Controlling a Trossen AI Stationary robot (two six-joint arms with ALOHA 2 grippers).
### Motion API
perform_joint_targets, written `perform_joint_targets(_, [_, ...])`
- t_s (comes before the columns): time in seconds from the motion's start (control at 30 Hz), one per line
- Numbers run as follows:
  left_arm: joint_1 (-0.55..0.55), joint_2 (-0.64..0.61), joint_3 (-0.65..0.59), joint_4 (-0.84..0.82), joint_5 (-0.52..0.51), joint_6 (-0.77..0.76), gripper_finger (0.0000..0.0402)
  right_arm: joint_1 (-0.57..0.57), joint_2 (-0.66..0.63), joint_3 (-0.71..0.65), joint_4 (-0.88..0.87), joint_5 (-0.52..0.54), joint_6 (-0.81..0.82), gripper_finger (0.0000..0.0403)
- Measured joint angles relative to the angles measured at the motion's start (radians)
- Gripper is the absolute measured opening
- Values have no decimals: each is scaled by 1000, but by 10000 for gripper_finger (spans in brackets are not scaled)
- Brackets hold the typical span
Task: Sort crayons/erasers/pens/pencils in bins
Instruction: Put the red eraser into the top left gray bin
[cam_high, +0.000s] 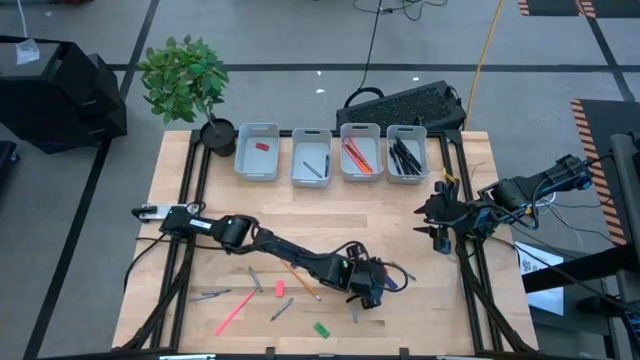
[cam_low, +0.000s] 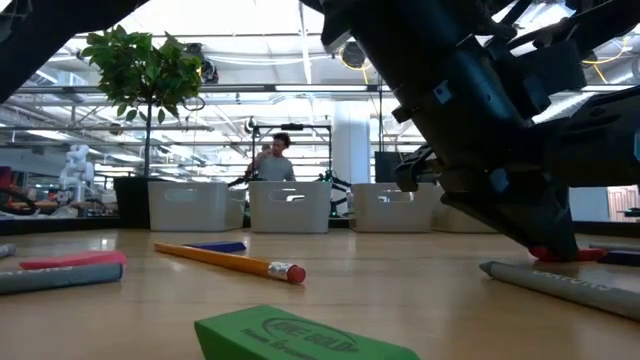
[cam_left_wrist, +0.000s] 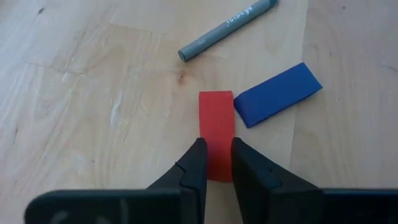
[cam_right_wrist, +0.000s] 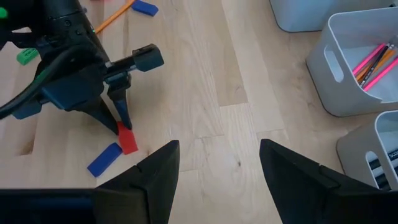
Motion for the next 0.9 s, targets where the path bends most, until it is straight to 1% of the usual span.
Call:
perform_joint_targets(0.13, [11, 8, 64, -59, 3, 12, 61, 0, 0, 0, 0, 0, 2, 215])
perform_joint_targets(0.3, [36, 12, 142, -163, -26, 11, 62, 0, 0, 0, 0, 0, 8, 215])
perform_joint_targets(0.4, [51, 10, 196, -264, -31, -20, 62, 0, 0, 0, 0, 0, 8, 215])
perform_joint_targets(0.43, [56, 1, 195, -286, -31, -33, 62, 0, 0, 0, 0, 0, 8, 215])
perform_joint_targets(0.53, [77, -45, 180, -345, -34, -61, 62, 0, 0, 0, 0, 0, 4, 215])
perform_joint_targets(0.77, [147, -179, 182, -476, -147, -37, 62, -5, 0, 0, 5, 0, -27, 215])
perform_joint_targets(0.9, [211, -260, 183, -535, -221, -17, 62, -6, 0, 0, 38, 1, -63, 215])
